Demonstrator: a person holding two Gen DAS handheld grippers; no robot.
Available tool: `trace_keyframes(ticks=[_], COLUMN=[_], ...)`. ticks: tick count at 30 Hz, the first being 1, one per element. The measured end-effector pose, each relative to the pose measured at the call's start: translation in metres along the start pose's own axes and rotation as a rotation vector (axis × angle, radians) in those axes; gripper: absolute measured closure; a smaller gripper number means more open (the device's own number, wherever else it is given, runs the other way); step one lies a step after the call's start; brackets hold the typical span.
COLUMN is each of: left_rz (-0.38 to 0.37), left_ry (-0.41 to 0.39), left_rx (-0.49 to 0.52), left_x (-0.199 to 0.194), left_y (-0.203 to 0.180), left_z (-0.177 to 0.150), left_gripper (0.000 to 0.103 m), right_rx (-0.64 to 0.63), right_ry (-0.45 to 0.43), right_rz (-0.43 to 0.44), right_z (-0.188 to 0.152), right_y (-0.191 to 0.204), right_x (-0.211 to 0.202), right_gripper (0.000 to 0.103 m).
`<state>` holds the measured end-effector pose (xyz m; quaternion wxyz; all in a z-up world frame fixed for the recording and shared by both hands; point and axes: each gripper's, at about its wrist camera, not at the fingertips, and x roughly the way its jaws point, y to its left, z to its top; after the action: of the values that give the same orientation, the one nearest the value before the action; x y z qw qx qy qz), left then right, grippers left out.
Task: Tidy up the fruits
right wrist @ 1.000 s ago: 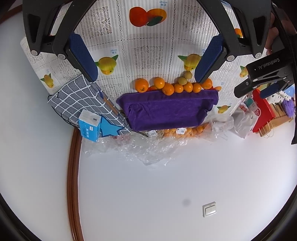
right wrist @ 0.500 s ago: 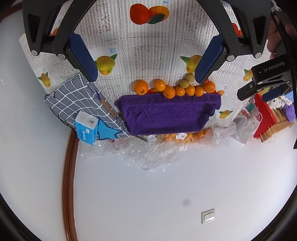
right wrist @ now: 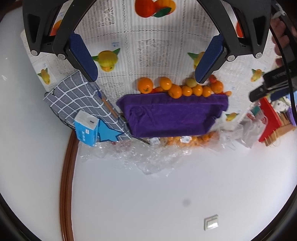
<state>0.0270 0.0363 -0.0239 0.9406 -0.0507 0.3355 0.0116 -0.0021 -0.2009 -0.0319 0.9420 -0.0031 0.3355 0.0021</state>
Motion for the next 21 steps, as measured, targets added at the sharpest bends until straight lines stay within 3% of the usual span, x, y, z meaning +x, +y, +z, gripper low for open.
trace_keyframes(ticks=[16, 21], left_rz=[-0.033, -0.018], left_ry=[0.028, 0.063], left_rx=[-0.01, -0.013], left_x=[0.046, 0.067], left_y=[0.025, 0.037], left_z=[-0.005, -0.01], left_gripper=[0.0, 0.001], right_rx=[0.015, 0.025], right_ry=[-0.037, 0.037], right_rz=[0.064, 0.055], right_z=[-0.013, -0.019], right_y=[-0.017, -0.022], right_x=[0.058, 0.087], right_gripper=[0.0, 0.005])
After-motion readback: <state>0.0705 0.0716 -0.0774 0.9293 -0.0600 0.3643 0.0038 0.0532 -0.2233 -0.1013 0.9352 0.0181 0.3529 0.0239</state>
